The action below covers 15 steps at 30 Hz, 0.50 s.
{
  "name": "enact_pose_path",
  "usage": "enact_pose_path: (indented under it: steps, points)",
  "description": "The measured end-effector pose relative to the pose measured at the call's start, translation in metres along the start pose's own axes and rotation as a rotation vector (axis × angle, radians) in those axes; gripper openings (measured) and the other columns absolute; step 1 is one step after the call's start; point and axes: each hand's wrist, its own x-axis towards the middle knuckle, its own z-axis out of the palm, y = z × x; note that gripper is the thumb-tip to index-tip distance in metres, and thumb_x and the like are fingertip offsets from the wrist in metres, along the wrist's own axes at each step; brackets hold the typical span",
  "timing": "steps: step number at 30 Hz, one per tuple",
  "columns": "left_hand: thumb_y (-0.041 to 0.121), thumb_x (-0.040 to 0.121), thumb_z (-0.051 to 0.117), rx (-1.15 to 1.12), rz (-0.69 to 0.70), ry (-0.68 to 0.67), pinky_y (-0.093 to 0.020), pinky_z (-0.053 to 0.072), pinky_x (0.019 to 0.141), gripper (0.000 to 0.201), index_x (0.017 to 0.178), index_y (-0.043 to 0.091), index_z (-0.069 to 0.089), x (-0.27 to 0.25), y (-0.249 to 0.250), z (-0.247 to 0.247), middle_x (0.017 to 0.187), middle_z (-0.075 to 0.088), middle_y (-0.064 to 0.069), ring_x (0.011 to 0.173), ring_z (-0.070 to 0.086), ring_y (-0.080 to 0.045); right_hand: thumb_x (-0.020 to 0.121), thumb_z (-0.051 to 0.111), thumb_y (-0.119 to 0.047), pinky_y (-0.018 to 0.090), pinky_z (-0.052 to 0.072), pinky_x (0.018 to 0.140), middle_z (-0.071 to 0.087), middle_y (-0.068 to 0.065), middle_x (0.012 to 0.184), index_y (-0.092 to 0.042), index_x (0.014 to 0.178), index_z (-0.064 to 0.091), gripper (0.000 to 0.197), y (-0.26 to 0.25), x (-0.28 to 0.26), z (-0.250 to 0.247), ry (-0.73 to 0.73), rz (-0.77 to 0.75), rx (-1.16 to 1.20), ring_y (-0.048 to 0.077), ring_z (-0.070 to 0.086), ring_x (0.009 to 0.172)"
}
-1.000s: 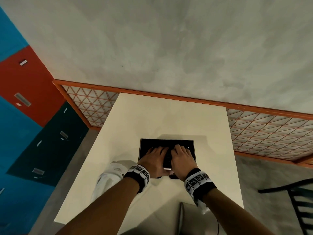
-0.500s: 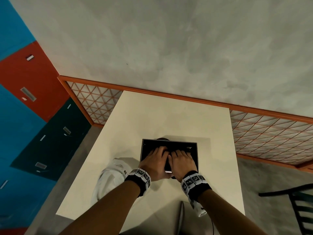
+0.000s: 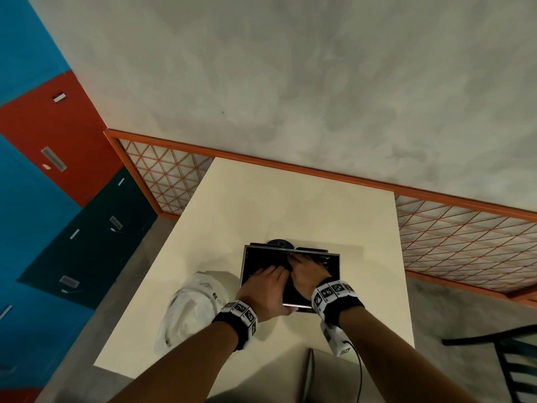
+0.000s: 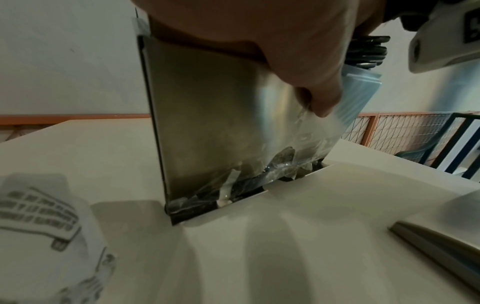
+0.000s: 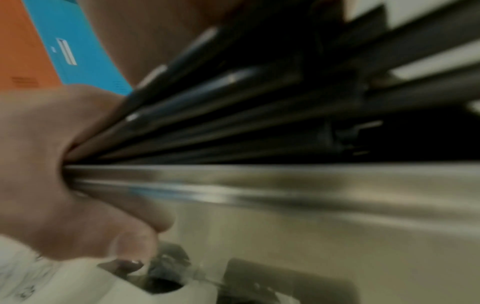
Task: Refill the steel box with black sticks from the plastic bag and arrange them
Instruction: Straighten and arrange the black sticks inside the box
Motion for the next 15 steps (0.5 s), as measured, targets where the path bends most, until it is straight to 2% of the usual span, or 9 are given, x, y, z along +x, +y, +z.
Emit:
enact_pose_path:
  steps: [7, 15]
  points:
    - [0.07, 0.068, 0.062, -0.002, 0.011, 0.015, -0.035, 0.049, 0.083, 0.061, 0.103, 0.019, 0.06, -0.003, 0.002, 0.0, 0.099, 0.064, 0.003, 0.093, 0.059, -0.018, 0.094, 0.039, -0.018, 0.042, 0.035, 0.11, 0.041, 0.009, 0.149, -0.01, 0.144, 0.038, 0.05, 0.008, 0.014, 0.007, -0.099, 0.046, 0.059, 0.029, 0.04, 0.135]
    - [0.072, 0.069, 0.061, 0.035, 0.032, 0.014, -0.035, 0.05, 0.084, 0.066, 0.106, 0.017, 0.061, -0.002, 0.002, -0.003, 0.1, 0.065, 0.002, 0.094, 0.06, -0.019, 0.098, 0.033, -0.022, 0.04, 0.022, 0.119, 0.028, 0.007, 0.158, -0.014, 0.151, 0.028, 0.054, 0.014, 0.026, 0.011, -0.167, 0.077, 0.027, 0.029, 0.027, 0.144]
